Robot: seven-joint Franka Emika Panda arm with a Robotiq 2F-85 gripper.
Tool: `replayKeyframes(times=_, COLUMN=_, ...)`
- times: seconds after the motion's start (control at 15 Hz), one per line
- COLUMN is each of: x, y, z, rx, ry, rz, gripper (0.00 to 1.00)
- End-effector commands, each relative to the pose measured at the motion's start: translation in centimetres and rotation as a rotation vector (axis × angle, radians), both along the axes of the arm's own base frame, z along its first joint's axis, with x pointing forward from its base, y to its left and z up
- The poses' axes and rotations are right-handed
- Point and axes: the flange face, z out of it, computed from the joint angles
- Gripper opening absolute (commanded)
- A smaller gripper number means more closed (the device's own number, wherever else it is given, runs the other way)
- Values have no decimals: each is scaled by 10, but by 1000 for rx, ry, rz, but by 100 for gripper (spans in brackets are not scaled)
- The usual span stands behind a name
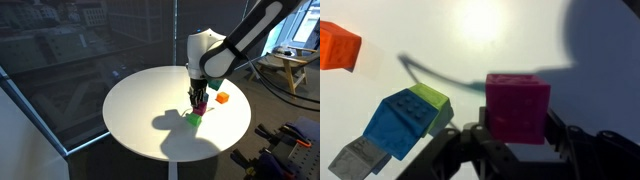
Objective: Put the pink block over the green block
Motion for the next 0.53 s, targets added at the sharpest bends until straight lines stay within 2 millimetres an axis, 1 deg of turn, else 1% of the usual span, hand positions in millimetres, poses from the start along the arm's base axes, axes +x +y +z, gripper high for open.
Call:
replayKeyframes(times=0.0, x=12, y=0, z=-4, rx=-11, ry=-17, rz=10, gripper=30)
replayKeyframes(times=0.47, x=21, y=2, z=-12, rx=-8, ry=-18, rz=12, gripper=30)
